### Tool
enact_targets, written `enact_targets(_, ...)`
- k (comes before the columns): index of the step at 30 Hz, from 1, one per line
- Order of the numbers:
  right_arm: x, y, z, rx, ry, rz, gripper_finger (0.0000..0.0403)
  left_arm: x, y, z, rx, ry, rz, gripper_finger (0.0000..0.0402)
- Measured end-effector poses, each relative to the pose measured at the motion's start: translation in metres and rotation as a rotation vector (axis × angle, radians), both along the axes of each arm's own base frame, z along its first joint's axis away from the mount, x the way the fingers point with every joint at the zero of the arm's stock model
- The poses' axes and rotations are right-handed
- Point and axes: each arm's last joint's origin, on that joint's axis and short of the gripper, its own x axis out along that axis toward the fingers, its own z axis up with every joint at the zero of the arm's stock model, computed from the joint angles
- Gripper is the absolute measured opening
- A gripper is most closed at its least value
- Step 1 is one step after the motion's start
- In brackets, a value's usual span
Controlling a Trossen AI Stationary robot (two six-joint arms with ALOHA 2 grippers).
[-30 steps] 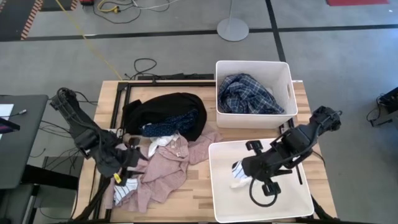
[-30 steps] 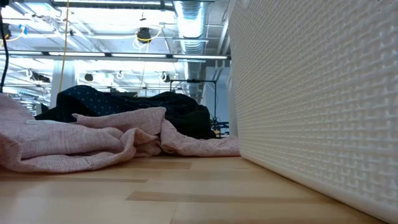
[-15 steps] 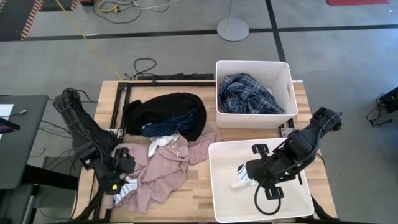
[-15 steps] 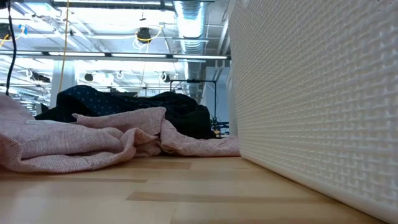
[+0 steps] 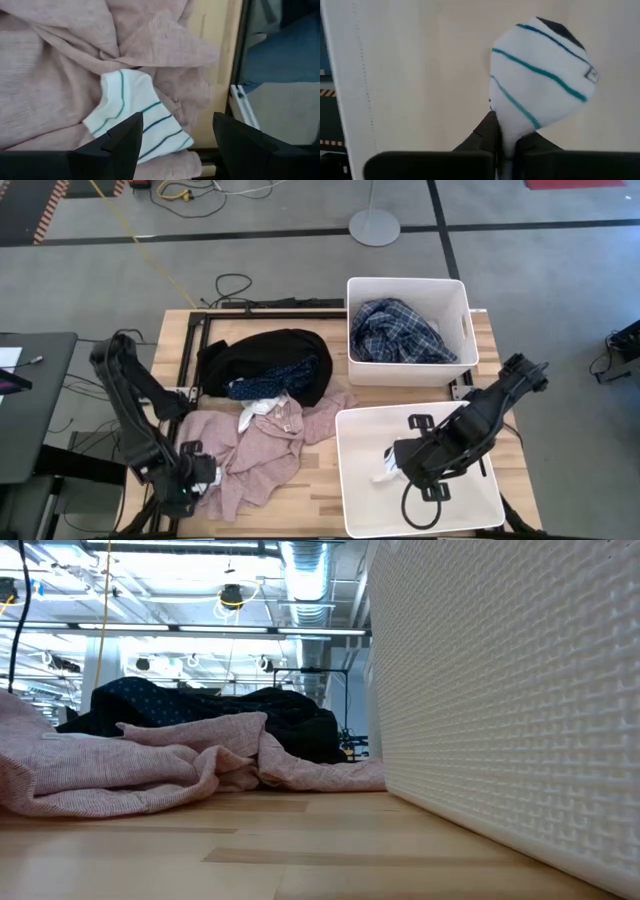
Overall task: Sort clothes
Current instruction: Put the right striped white sock into the bottom white laundry bin, then put the striped white sock into the bottom white laundry bin
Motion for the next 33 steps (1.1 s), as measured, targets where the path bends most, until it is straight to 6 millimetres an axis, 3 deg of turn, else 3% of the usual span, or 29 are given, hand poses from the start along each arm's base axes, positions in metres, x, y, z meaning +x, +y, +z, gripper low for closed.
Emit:
enact_targets(10,-0.004,0.005,-0.006,-0.061,-0.026,-0.042,0.0135,0.006,-0.029,-0.038,0.079,0.118,0.028,0.0235)
enact_targets(18,-0.01,0.011,-0.005,-0.102,-0.061,-0.069,0.0208,0.009,-0.032,-0.067,0.271,0.197,0.104,0.0235)
enact_targets(23,-0.013,0.015,-0.005,-0.122,-0.085,-0.063,0.0213,0.007,-0.029,-0.081,0.41,0.262,0.125,0.0235)
enact_targets(27,-0.015,0.017,-0.005,-0.122,-0.087,-0.057,0.0206,0.007,-0.029,-0.082,0.419,0.269,0.109,0.0232)
enact_targets(33,-0.014,0.016,-0.005,-0.142,-0.106,-0.058,0.0192,0.007,-0.029,-0.066,0.456,0.276,0.067,0.0173)
